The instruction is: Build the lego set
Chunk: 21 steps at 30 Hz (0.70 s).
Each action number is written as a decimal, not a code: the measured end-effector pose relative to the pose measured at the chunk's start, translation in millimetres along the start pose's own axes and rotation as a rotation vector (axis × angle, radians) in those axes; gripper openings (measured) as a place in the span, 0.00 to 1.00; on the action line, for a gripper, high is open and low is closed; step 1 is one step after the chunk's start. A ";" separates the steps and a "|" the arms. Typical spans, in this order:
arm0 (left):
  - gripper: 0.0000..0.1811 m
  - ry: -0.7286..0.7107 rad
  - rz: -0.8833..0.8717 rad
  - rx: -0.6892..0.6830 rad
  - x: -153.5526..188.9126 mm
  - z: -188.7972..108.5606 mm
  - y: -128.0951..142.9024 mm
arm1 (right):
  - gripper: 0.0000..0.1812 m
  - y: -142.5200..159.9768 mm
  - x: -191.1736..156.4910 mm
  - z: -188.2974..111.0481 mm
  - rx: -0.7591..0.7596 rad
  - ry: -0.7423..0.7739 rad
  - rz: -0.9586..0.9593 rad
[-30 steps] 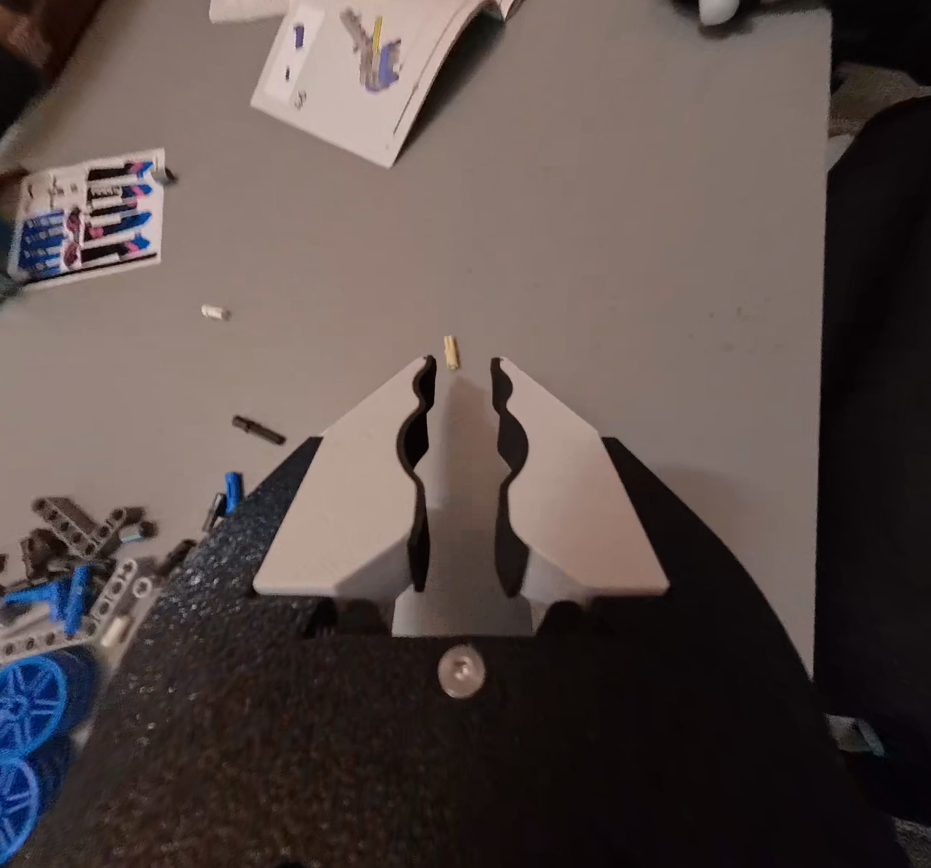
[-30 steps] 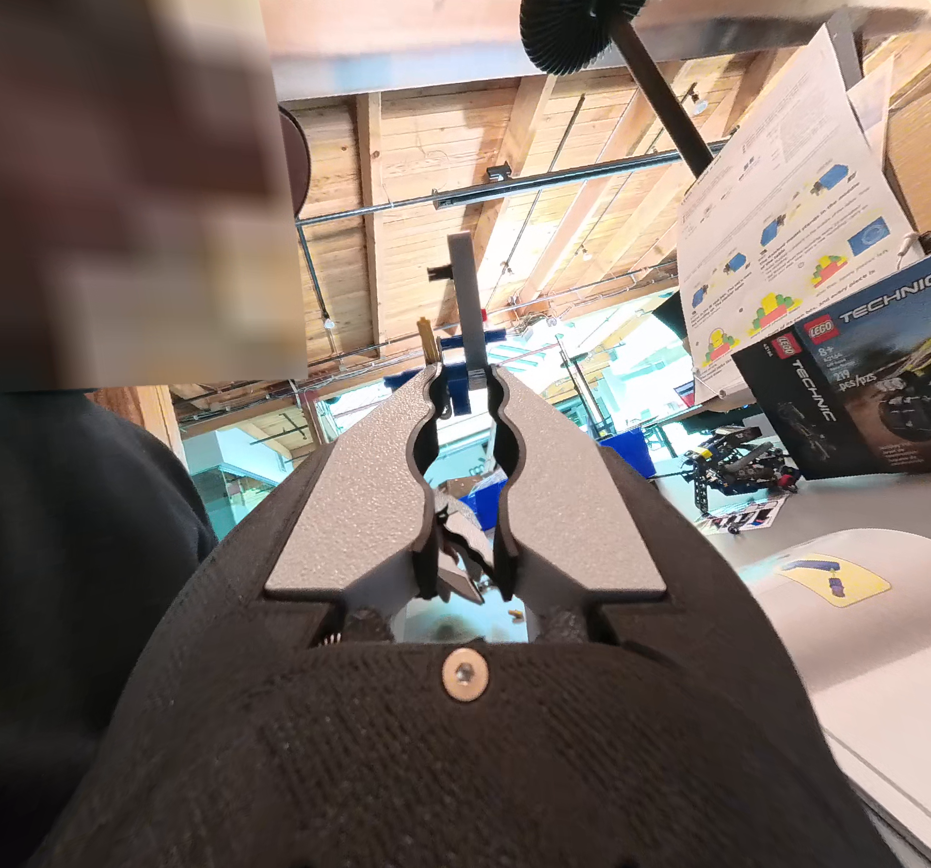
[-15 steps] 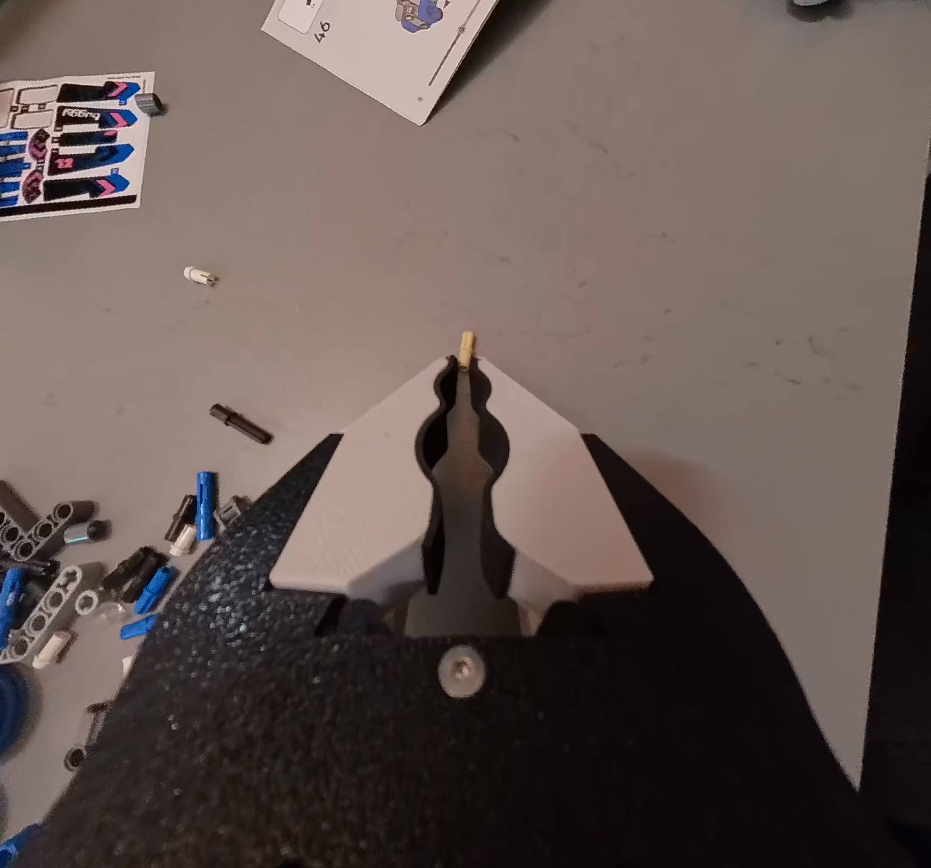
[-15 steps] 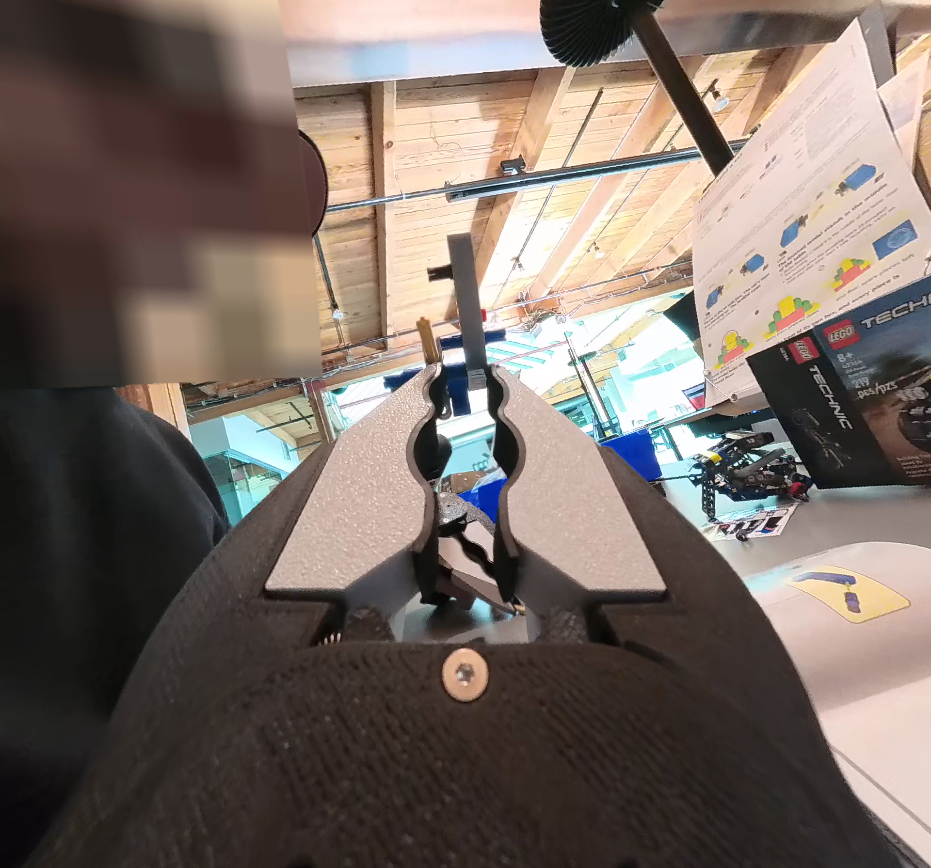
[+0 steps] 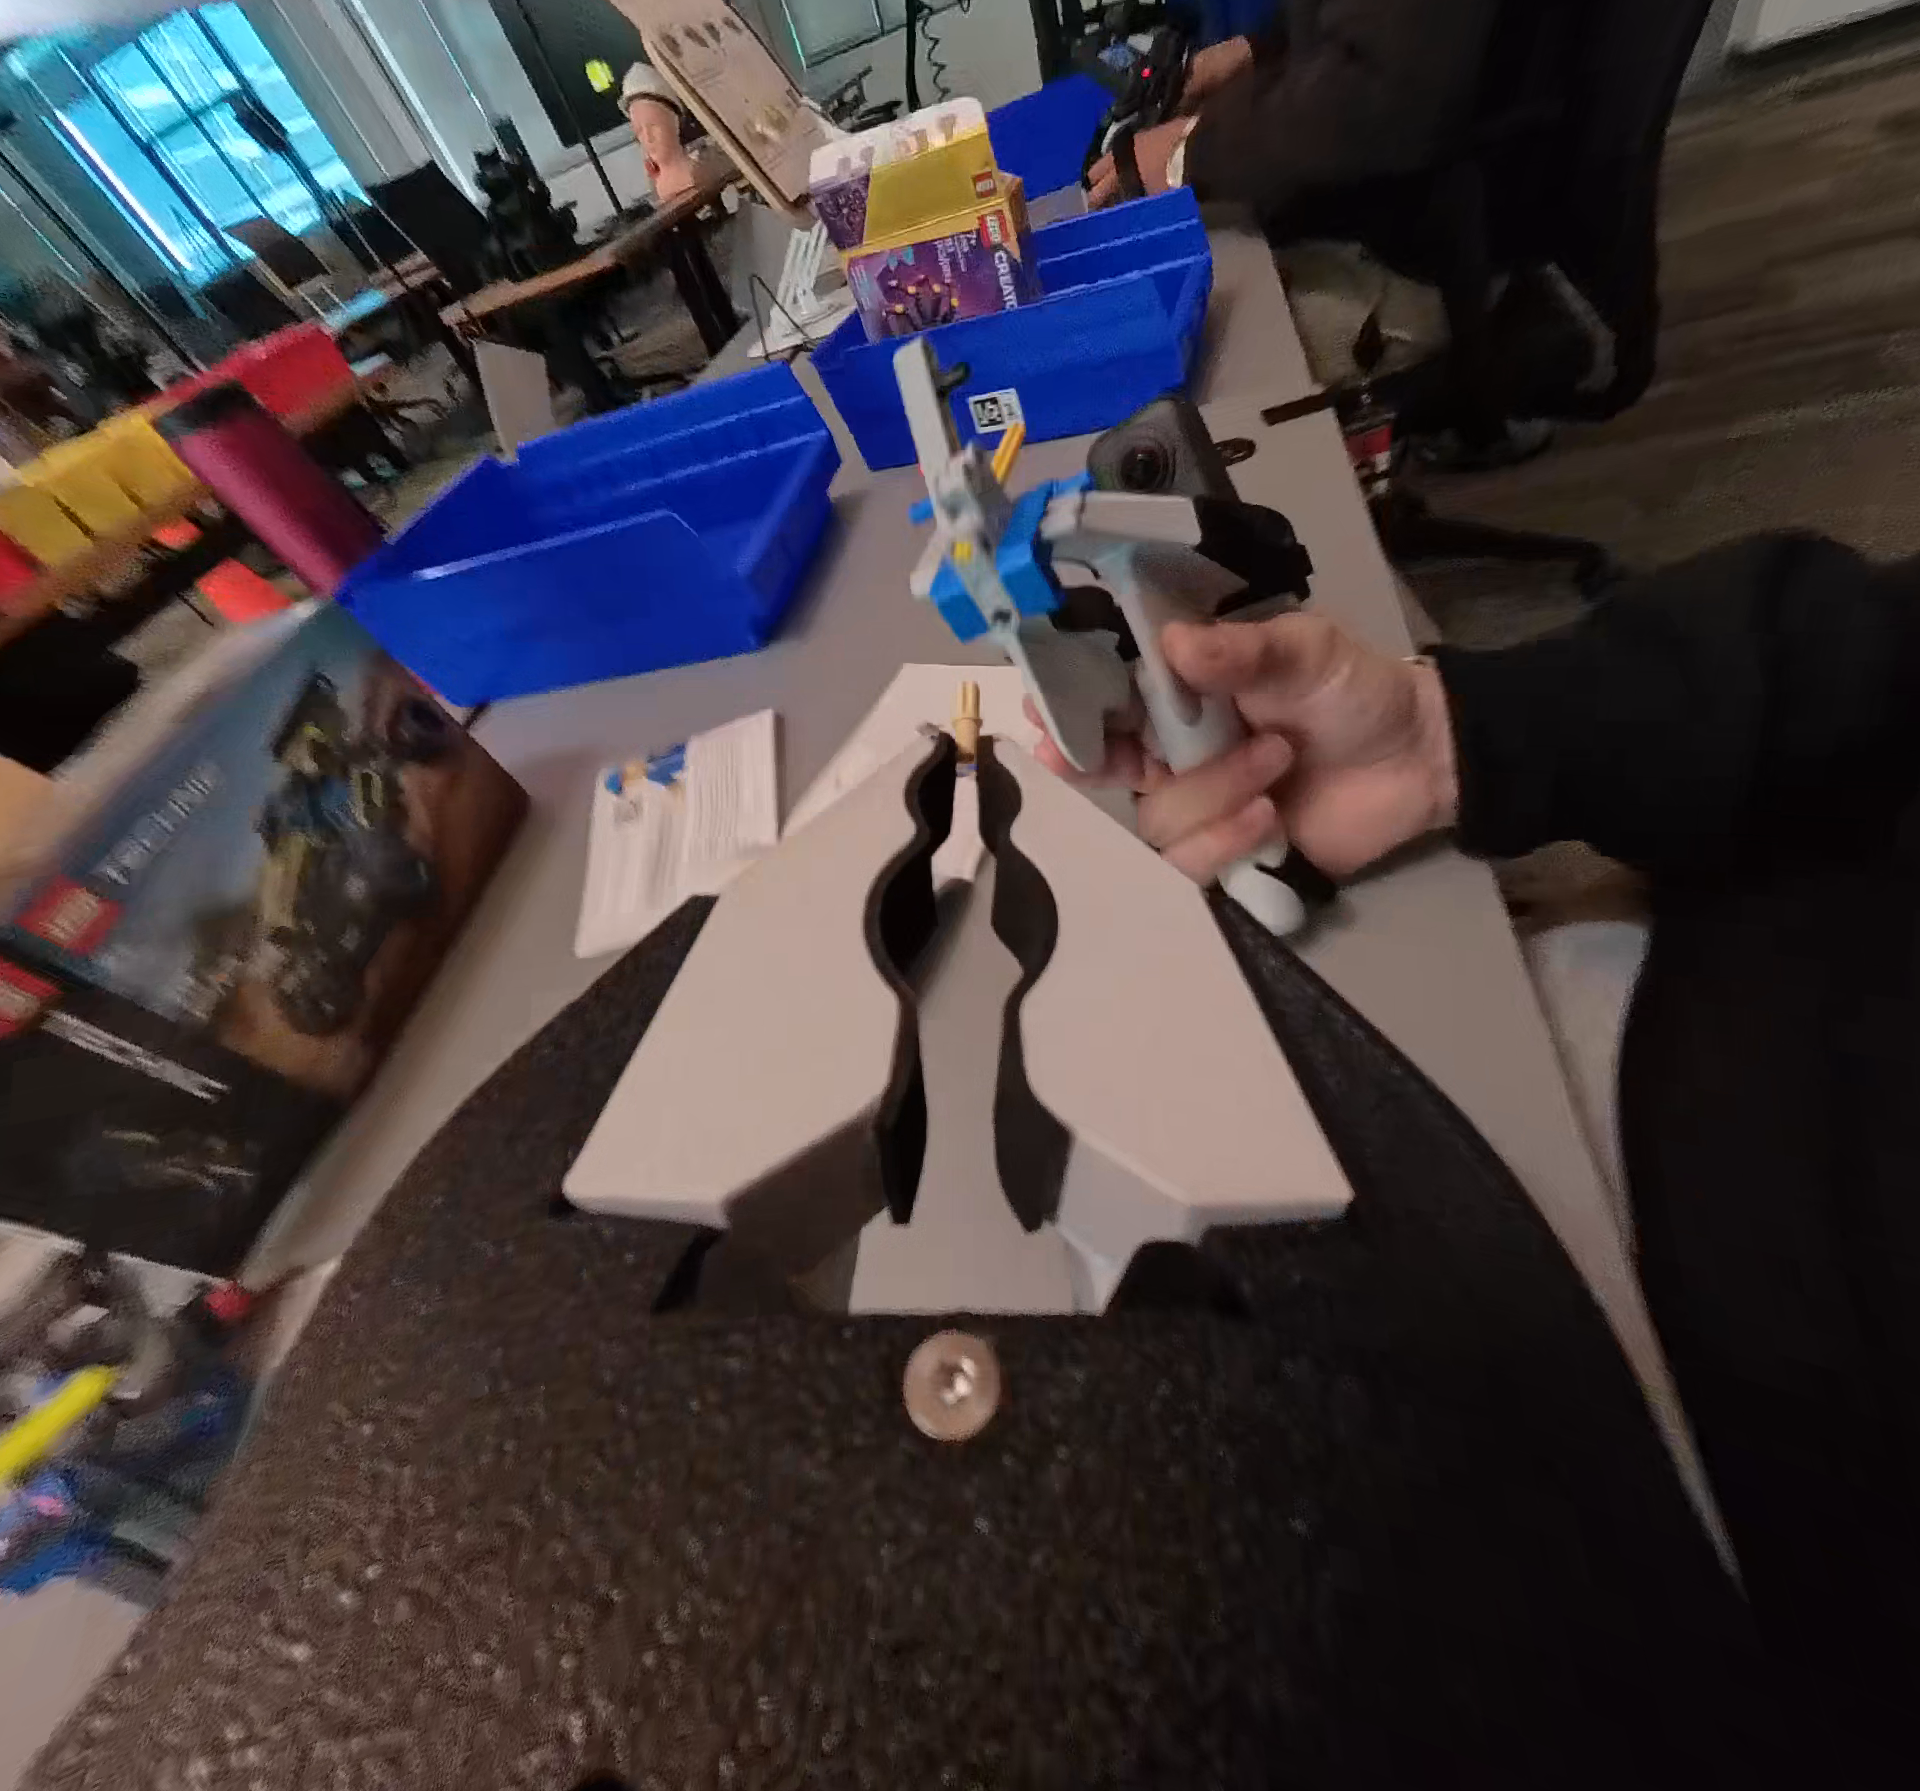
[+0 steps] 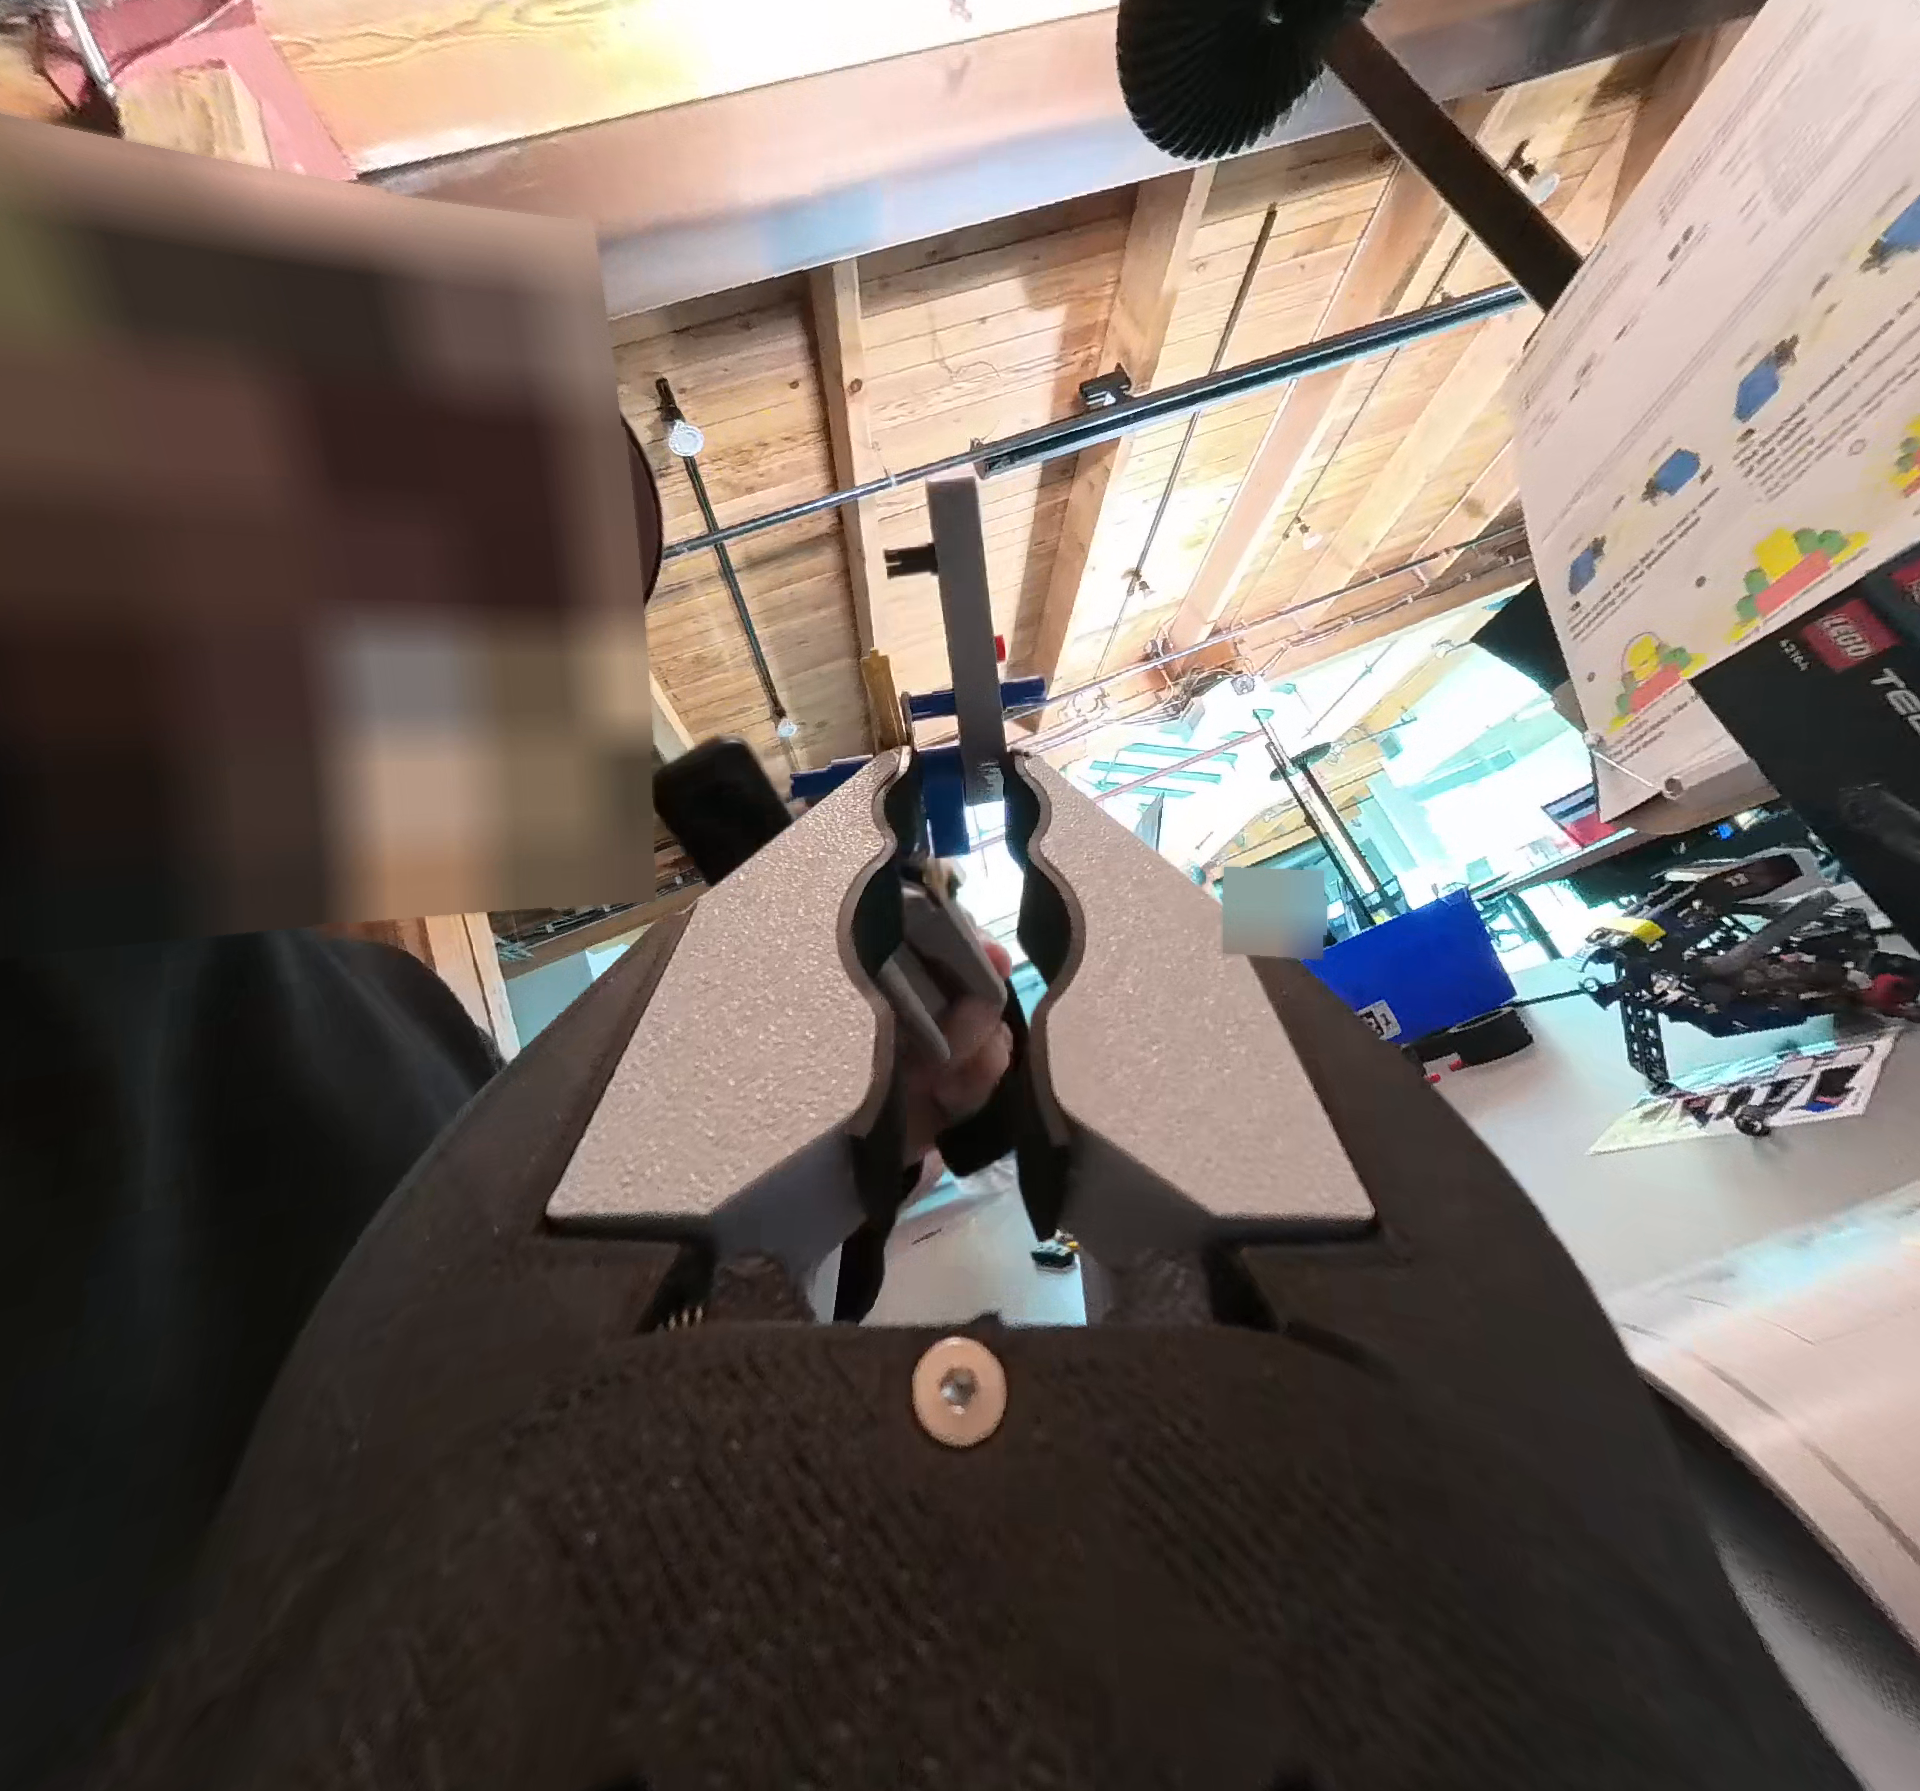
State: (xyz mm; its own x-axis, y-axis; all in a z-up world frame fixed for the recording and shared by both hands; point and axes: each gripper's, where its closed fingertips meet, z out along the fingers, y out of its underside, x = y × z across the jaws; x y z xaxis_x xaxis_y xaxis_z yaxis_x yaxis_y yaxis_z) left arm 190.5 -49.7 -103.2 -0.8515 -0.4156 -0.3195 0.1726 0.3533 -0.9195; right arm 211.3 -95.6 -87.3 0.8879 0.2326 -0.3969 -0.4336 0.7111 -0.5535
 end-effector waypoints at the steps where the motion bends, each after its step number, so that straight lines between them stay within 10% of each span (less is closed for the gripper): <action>1: 0.01 -0.015 0.044 -0.013 -1.5 2.5 -1.5 | 0.08 -0.8 0.2 0.0 0.000 -0.004 -0.002; 21: 0.00 -0.021 0.190 -0.039 11.0 1.3 -2.6 | 0.08 13.9 -4.1 5.9 -0.083 -0.026 -0.032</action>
State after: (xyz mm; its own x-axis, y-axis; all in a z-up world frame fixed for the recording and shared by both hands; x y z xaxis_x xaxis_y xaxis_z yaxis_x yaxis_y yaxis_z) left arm 181.4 -56.3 -104.5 -0.7949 -0.3558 -0.4914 0.3096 0.4587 -0.8329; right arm 202.6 -82.8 -89.0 0.9047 0.2288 -0.3594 -0.4154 0.6611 -0.6248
